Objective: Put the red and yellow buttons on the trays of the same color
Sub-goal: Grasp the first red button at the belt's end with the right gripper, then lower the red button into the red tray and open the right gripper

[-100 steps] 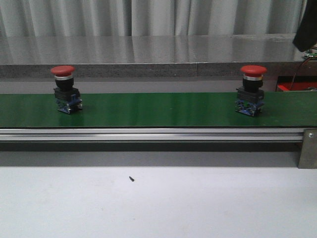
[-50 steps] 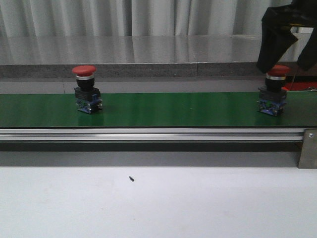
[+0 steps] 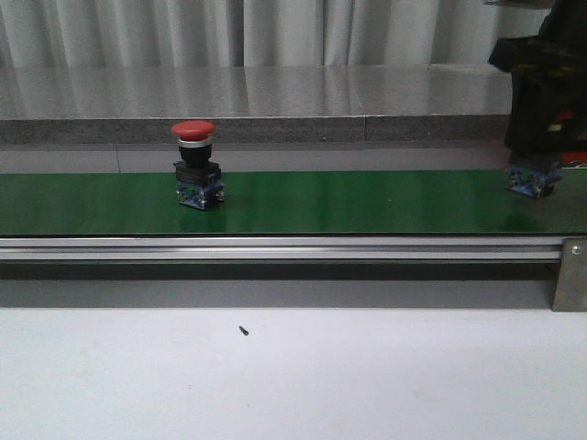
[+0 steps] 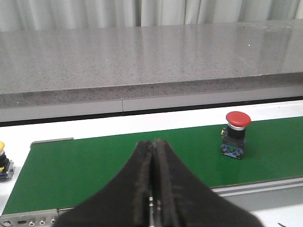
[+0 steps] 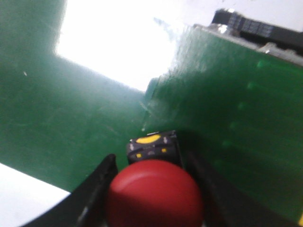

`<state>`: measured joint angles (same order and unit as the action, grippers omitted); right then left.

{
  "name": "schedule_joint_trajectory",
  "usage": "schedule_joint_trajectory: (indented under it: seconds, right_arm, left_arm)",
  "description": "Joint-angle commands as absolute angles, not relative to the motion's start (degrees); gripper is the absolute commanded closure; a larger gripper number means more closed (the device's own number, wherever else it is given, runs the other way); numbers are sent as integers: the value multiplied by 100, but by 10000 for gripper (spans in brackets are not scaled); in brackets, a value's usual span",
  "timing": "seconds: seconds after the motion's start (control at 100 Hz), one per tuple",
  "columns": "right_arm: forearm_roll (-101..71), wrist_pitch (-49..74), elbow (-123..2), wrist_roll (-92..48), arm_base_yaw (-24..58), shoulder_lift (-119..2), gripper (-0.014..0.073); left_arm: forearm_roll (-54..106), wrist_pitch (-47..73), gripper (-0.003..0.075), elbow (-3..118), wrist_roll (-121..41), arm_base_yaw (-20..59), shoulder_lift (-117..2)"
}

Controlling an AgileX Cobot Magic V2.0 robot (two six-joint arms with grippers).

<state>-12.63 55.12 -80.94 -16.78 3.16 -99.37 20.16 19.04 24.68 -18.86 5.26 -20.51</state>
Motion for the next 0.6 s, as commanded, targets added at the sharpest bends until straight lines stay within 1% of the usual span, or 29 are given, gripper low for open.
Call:
schedule_joint_trajectory:
  seconds: [0.0,0.18,0.38,0.59]
  right_arm:
    - [-1276,5558,-8598,-1683,99,-9694,335]
    - [-1260,5661,-9286,-1683,-615,-9796,335]
    - [-1254,5676,-9865,-1688,-1397,-10336,335]
    - [-1254,5603,-10209,-1688,-1735,-11104,335]
  left_arm:
    - [2126,1517,739,2634,-1886,568,-2079]
    - [2126,1517,740,2634,-1886,568,-2079]
    - [2126,1517,739,2634,-1886,568,-2079]
    - [2126,1517,739,2634,-1886,568,-2079]
